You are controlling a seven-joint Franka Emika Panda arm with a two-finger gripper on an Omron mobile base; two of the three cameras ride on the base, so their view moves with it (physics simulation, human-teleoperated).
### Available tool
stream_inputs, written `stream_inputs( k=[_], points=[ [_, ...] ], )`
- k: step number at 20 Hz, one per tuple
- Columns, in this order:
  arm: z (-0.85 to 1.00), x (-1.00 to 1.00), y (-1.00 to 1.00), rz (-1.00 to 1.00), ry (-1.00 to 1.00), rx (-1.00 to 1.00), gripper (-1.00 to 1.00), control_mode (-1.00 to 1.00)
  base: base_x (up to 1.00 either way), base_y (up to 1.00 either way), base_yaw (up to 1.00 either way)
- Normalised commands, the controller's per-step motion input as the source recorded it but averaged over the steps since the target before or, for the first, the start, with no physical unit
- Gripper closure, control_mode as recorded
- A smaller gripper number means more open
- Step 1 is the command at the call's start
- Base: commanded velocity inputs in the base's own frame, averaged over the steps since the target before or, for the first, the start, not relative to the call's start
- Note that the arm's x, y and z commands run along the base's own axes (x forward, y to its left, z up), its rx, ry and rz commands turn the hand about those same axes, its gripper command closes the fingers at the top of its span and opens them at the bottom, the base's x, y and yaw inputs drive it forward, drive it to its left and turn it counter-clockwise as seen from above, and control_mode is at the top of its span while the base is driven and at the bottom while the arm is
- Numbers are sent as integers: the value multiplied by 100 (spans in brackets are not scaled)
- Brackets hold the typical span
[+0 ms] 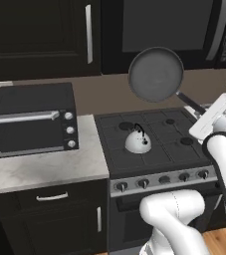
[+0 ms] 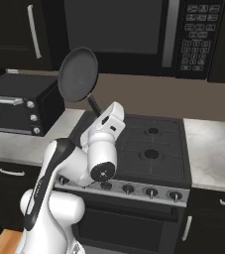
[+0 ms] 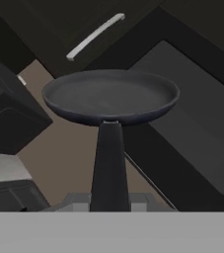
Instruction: Pick the pan from the cabinet and place it on the stove. Then turn on the stove burner for the pan.
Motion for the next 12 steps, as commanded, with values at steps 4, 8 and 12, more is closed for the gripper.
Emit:
stream_inputs(
  k=[4, 8, 12],
  points=[
    [0, 0, 0, 0, 0, 0, 100, 100, 7, 11, 0],
    [0, 0, 0, 0, 0, 0, 100, 100, 14, 3, 0],
    [0, 0, 0, 0, 0, 0, 100, 100, 23, 0, 0]
  ],
)
